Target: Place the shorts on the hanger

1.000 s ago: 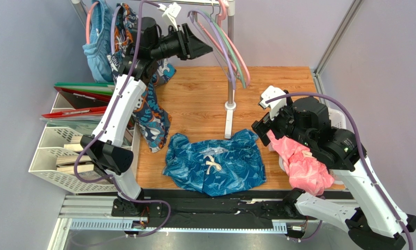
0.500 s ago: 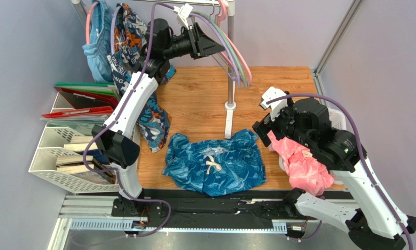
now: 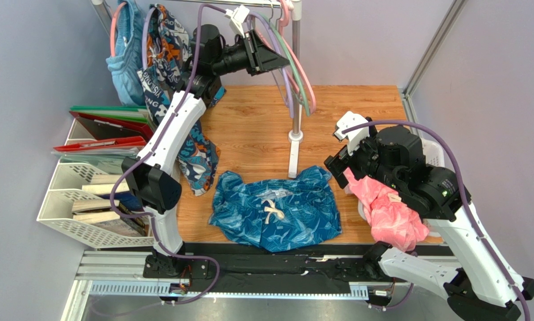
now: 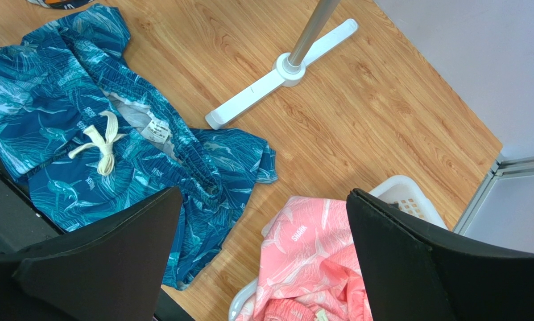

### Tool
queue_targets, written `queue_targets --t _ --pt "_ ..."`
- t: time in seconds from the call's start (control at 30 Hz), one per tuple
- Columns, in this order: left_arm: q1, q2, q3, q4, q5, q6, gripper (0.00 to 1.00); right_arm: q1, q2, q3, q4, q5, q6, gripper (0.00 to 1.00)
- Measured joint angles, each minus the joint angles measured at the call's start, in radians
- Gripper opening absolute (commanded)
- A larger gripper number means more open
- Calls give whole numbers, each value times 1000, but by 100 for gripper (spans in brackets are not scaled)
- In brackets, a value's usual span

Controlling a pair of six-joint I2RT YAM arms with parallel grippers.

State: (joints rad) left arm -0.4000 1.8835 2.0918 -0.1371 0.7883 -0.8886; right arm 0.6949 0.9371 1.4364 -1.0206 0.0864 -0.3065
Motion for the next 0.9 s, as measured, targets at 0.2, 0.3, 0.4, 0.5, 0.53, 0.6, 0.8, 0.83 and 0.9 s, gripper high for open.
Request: queue_targets --t 0.2,0.3,0.4,0.5,0.53,0.6,0.8,0.83,0.9 --pt "2 0 -3 -5 2 -10 16 -2 0 0 0 2 0 100" --pt "9 -3 -6 -1 3 -23 12 -2 0 0 0 2 -1 100" --pt "18 -19 -21 2 4 -32 7 -2 0 0 0 2 -3 100" --pt "35 -53 -51 8 4 -56 0 -2 0 0 0 6 -8 100" --pt "39 -60 -56 8 4 -63 0 -3 0 0 0 8 -9 100" --pt "57 -89 -71 11 2 -84 0 -3 0 1 0 14 -19 100" --pt "92 -199 -158 6 -8 -137 0 -3 8 37 1 22 -49 100" --pt "92 -210 -171 6 -8 -140 0 -3 11 44 4 22 -51 100" --pt "92 -257 -231 1 -21 -146 0 -3 29 80 19 22 -57 100"
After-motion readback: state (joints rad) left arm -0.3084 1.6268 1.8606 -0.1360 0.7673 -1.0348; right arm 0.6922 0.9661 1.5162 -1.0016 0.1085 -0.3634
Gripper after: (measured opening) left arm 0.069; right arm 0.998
